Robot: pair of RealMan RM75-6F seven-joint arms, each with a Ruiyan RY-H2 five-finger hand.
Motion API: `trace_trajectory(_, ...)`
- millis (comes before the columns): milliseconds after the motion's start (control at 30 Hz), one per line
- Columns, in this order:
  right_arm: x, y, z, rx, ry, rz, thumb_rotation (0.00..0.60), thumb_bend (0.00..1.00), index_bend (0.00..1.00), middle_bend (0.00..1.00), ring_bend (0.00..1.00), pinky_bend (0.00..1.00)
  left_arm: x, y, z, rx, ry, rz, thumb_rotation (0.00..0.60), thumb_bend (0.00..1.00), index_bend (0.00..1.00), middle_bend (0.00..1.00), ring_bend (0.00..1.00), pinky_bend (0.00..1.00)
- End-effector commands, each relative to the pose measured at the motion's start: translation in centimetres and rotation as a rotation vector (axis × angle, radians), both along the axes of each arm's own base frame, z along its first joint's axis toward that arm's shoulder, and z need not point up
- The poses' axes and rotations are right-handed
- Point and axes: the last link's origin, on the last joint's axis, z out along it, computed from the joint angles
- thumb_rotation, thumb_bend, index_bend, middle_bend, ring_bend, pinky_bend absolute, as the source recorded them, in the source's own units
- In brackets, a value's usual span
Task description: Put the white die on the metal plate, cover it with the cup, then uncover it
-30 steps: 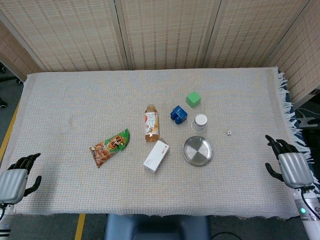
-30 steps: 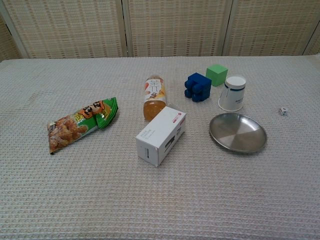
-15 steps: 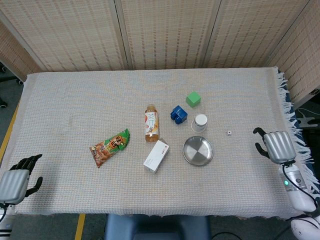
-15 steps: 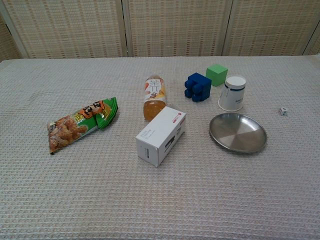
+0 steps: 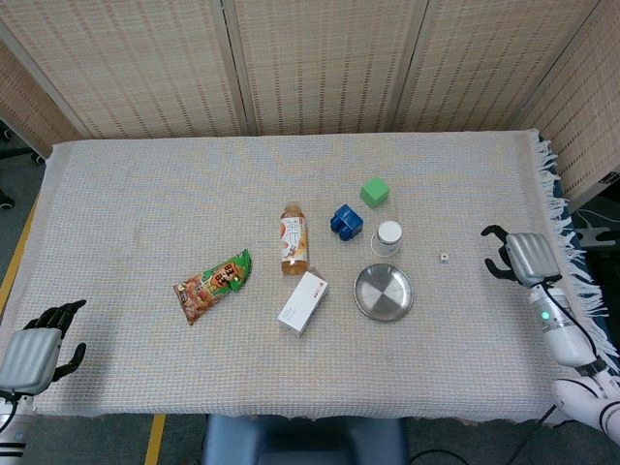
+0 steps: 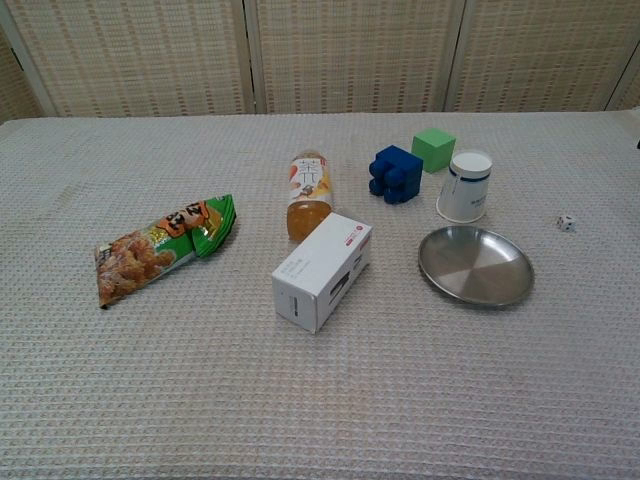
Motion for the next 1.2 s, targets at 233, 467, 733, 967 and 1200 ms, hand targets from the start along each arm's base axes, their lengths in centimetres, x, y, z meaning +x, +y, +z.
trace_trajectory(233, -1.0, -2.1, -2.3, 0.075, -0.022, -0.079, 0.6, 0.25, 0.37, 0.97, 0.89, 0.88, -0.1, 0.0, 0.1, 0.0, -0.011, 0.008, 0.6, 0.4, 0.15, 0.2, 0.2, 0.38)
trace_trajectory(467, -0.3, -3.6, -3.6, 0.123, 0.015, -0.103, 0.6, 0.25, 0.4, 0.97, 0.9, 0.88, -0.1, 0.2, -0.1, -0.01, -0.012, 0.011, 0.6, 0.4, 0.15, 0.2, 0.2, 0.38)
trace_trajectory(733, 1.5, -4.4, -5.1, 0.143, -0.018, -0.099, 0.6, 0.25, 0.43, 0.97, 0.9, 0.88, -0.1, 0.1, 0.0, -0.007, -0.019, 0.008, 0.6, 0.4, 0.15, 0.21, 0.21, 0.38)
trace_trajectory(967, 2.0, -5.1, -6.2, 0.164, -0.018, -0.126, 0.6, 0.25, 0.43, 0.97, 0.9, 0.88, 0.0, 0.0, 0.2, -0.001, -0.028, 0.005, 0.6, 0.4, 0.15, 0.21, 0.21, 0.38)
trace_trajectory(1200, 1.9, -5.6, -7.1, 0.172, -0.007, -0.151, 0.6, 0.25, 0.43, 0.97, 0.9, 0.88, 0.0, 0.0, 0.4, 0.004, -0.033, 0.005, 0.6, 0.4, 0.15, 0.22, 0.22, 0.38)
